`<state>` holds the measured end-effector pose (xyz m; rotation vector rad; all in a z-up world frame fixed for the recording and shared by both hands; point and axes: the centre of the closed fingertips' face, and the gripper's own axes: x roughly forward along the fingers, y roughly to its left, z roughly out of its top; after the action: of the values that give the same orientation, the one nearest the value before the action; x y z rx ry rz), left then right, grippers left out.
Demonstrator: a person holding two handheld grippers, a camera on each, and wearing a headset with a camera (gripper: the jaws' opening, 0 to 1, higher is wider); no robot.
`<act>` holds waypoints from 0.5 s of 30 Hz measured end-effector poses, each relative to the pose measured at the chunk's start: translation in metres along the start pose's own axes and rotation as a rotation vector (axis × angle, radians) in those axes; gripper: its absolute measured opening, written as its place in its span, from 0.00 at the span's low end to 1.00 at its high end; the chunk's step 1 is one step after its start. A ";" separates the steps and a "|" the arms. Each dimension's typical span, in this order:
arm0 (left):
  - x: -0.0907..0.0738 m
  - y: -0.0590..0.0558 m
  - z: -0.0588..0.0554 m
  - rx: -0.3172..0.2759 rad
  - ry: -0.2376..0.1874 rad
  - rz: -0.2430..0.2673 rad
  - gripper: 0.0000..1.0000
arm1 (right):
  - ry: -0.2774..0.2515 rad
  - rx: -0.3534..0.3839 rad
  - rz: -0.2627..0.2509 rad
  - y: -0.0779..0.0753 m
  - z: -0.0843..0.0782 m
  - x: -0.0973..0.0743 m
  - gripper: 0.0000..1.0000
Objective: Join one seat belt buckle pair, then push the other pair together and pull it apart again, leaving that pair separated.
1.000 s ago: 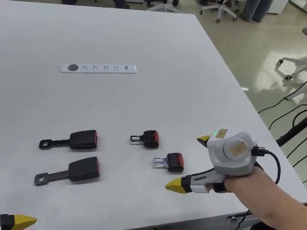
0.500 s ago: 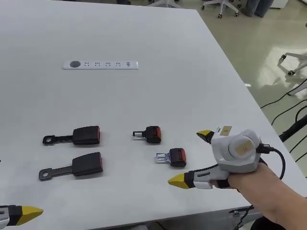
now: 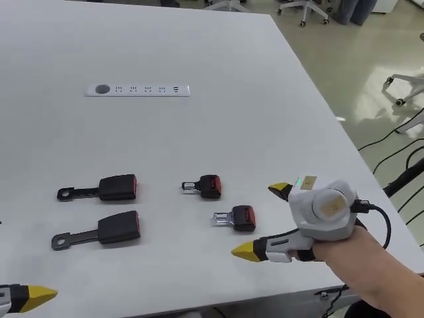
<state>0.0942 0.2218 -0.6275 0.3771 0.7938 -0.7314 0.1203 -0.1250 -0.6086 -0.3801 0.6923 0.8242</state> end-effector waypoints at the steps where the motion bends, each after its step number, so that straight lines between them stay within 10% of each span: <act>1: 0.000 0.000 0.000 -0.001 0.000 0.000 0.97 | 0.001 0.000 0.002 0.000 -0.001 0.000 0.90; 15: 0.006 0.002 0.003 0.032 0.018 -0.009 0.94 | -0.002 -0.018 0.022 0.002 -0.002 -0.002 0.85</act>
<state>0.1001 0.2187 -0.6295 0.4090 0.8019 -0.7508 0.1167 -0.1260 -0.6092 -0.3879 0.6883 0.8524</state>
